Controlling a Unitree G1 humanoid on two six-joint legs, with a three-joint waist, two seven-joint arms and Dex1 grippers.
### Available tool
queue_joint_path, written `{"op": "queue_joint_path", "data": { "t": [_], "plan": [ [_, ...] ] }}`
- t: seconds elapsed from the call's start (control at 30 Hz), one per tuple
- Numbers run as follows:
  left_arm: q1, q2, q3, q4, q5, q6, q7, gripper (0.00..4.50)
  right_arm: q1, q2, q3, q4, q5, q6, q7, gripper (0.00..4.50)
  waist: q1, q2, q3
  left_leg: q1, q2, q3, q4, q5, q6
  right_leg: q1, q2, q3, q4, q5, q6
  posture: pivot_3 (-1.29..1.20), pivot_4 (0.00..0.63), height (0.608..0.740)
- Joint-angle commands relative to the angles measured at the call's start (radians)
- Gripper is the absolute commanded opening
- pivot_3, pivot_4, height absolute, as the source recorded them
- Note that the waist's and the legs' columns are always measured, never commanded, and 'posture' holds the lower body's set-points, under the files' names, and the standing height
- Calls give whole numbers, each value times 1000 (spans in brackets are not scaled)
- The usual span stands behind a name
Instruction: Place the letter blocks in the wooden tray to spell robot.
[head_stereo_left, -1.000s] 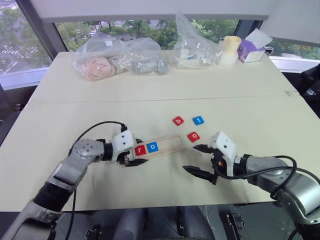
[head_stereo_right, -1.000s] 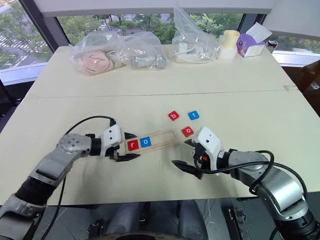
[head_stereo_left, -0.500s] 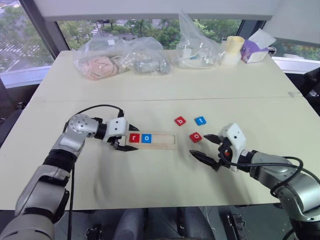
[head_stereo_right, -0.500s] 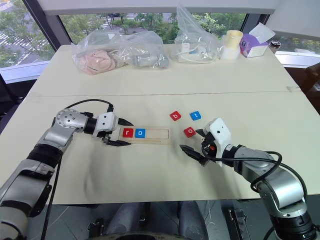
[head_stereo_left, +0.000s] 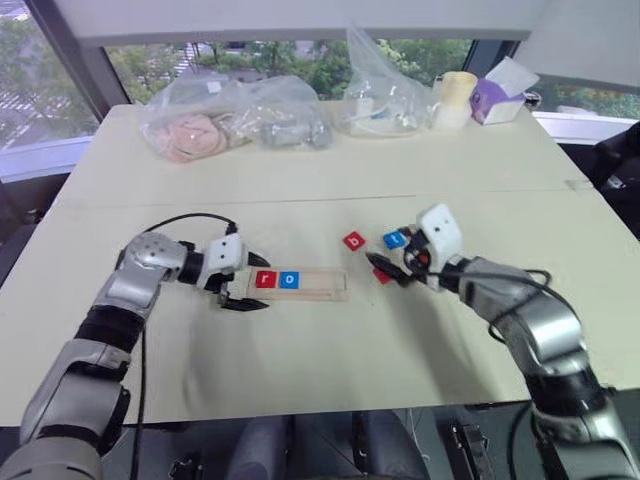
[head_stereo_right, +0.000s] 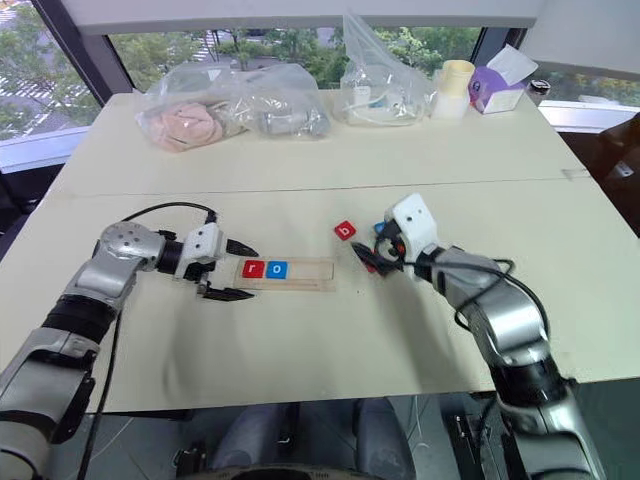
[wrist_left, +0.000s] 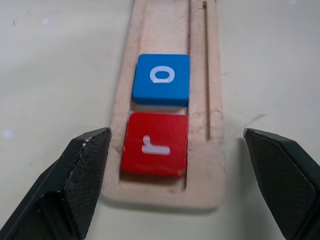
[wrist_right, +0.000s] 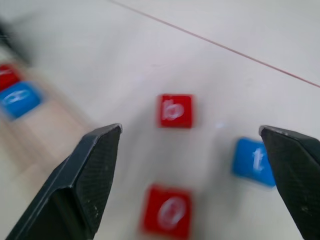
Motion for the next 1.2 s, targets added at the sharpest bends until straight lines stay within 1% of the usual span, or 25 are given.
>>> {"op": "queue_joint_path", "data": {
  "t": [0.03,0.1,0.2,0.27,0.4,0.5,0.6,0.67,0.73,0.77,0.9,1.0,1.1,1.2],
  "plan": [
    [4,32,102,-73,-75,121,41,4439,-125,74,5,124,-16,26,-10,4500,-2,0,0,0,0,0,0,0,0,-1,0,0,3,1,2,0,150,740],
    [27,47,140,-129,-107,194,63,4439,-170,117,3,177,-19,29,-10,4500,-3,0,0,0,0,0,0,0,0,-3,0,0,7,2,4,0,150,740],
    [106,79,239,-303,-199,368,132,4439,-210,163,42,236,-53,31,-7,4500,-4,0,0,0,0,0,-1,0,0,-3,2,0,9,1,4,0,150,740],
    [161,99,282,-406,-239,447,166,4439,-214,177,56,248,-67,37,-4,4500,-4,0,1,0,0,-1,-1,0,0,-3,2,0,9,1,4,0,150,740],
    [269,123,360,-605,-311,576,250,4439,-203,193,71,260,-96,57,-16,4500,-1,0,1,0,0,-1,-1,0,0,-4,1,1,8,0,2,0,150,740],
    [315,113,399,-688,-341,627,317,4439,-193,210,76,274,-118,68,-32,4500,-2,0,1,1,0,-2,-1,0,0,-3,1,2,8,-1,1,0,150,740],
    [336,101,413,-738,-361,655,368,4500,-186,226,80,298,-144,56,-47,3640,-3,0,1,1,0,-2,-1,0,0,-3,2,2,8,0,1,0,150,740],
    [340,97,409,-754,-364,660,390,4500,-182,233,79,299,-152,53,-46,2723,-3,0,1,1,0,-1,-1,0,0,-3,1,2,8,0,1,0,150,740],
    [339,95,404,-759,-368,659,405,4500,-179,235,80,295,-161,57,-45,1592,-3,0,1,2,0,-1,-1,0,0,-3,2,2,8,-1,1,0,150,740],
    [338,94,402,-758,-370,658,410,4500,-178,236,80,293,-165,58,-45,1168,-4,0,1,2,0,-1,-1,0,0,-3,2,2,8,-1,1,0,150,740],
    [316,84,371,-766,-377,655,417,4500,-179,235,59,271,-192,23,-75,1176,-4,0,1,2,0,0,-1,0,0,-3,2,2,8,-1,1,0,150,740],
    [311,81,326,-813,-387,665,404,4500,-168,231,-30,154,-177,45,-133,1176,0,0,1,1,0,0,-1,0,-1,-3,2,2,8,-1,1,0,150,740],
    [310,74,252,-874,-391,669,389,4500,-86,219,-130,-74,-160,202,-199,1176,7,0,1,1,-1,-1,-1,0,-1,-4,1,3,8,-1,1,0,150,740],
    [308,66,207,-895,-385,662,388,4500,-13,242,-205,-253,-145,361,-253,1176,3,0,1,1,-1,-1,-1,0,-1,-3,1,3,7,-1,0,0,150,740]
  ]
}}
